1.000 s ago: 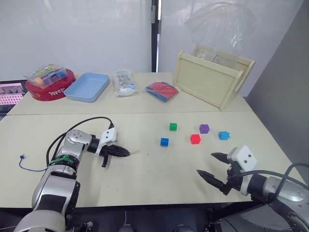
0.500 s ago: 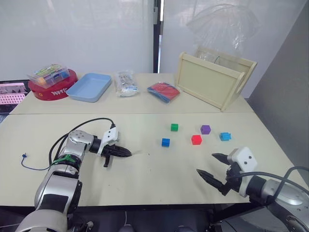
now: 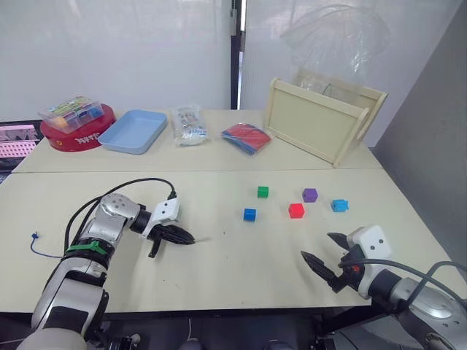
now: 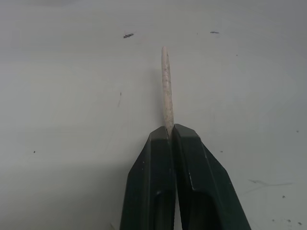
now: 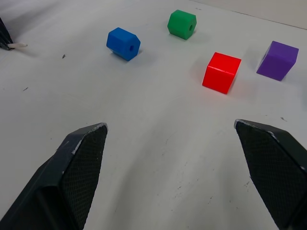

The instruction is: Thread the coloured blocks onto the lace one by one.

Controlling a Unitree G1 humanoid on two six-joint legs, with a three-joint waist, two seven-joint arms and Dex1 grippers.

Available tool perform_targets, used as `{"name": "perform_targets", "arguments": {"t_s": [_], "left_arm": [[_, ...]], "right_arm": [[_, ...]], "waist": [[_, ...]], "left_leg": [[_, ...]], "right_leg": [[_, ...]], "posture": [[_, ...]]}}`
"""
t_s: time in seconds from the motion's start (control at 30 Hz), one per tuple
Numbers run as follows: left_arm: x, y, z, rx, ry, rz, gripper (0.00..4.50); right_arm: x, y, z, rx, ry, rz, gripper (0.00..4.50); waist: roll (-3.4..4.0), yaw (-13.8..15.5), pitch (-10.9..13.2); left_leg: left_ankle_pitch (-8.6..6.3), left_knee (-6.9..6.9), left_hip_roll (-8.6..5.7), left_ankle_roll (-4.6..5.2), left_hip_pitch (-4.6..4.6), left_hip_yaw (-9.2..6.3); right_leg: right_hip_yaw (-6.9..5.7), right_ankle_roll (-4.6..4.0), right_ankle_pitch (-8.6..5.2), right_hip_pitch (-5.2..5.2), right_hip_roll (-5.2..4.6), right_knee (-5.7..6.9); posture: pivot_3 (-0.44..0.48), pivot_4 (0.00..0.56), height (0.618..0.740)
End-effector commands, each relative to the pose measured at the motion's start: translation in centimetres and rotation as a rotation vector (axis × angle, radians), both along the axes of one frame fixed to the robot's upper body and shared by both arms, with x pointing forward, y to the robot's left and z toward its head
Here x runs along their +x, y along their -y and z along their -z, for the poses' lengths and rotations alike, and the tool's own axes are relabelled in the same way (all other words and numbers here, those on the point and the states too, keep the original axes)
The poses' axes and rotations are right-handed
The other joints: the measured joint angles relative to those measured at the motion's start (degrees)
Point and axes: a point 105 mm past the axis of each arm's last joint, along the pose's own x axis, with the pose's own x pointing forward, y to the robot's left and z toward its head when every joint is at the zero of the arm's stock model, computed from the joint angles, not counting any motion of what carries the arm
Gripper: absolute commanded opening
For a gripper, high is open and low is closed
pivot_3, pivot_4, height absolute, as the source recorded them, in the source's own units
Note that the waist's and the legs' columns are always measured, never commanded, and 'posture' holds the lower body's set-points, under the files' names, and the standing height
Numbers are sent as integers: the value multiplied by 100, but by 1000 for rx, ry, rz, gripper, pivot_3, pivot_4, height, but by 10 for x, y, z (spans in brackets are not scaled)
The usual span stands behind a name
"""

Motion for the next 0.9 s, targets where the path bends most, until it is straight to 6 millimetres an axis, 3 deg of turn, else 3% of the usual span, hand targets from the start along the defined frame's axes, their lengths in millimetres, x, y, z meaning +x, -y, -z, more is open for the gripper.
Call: {"name": "perform_targets", "arguments": {"t_s": [0.03, 0.13, 0.53, 0.9], "left_arm": [[-2, 0, 15, 24, -1, -10, 855], [-4, 1, 13, -36, -42, -18, 1723], [-6, -7, 23, -188, -24, -113, 1723], [-16, -23, 54, -84, -77, -153, 1723]], "right_arm": [[-2, -4, -12, -4, 60, -13, 4500], [-4, -3, -12, -7, 59, -9, 4500], [-6, 3, -17, -10, 79, 32, 4500], [-5, 5, -22, -16, 97, 39, 4500]], "waist": [[1, 24, -1], [1, 76, -1], [1, 73, -1], [30, 35, -25]], "left_leg": [[0, 1, 0, 0, 0, 0], [0, 1, 0, 0, 11, 1], [-4, 2, 0, 7, 15, 2], [-5, -4, 1, 9, 47, 3]], "right_leg": [[0, 0, 0, 1, 0, 0], [0, 0, 0, 9, 0, 0], [2, 0, 0, 11, 1, 1], [5, 0, 0, 36, 2, 4]], "posture": [[0, 150, 740], [0, 150, 740], [0, 150, 740], [0, 150, 740]]}}
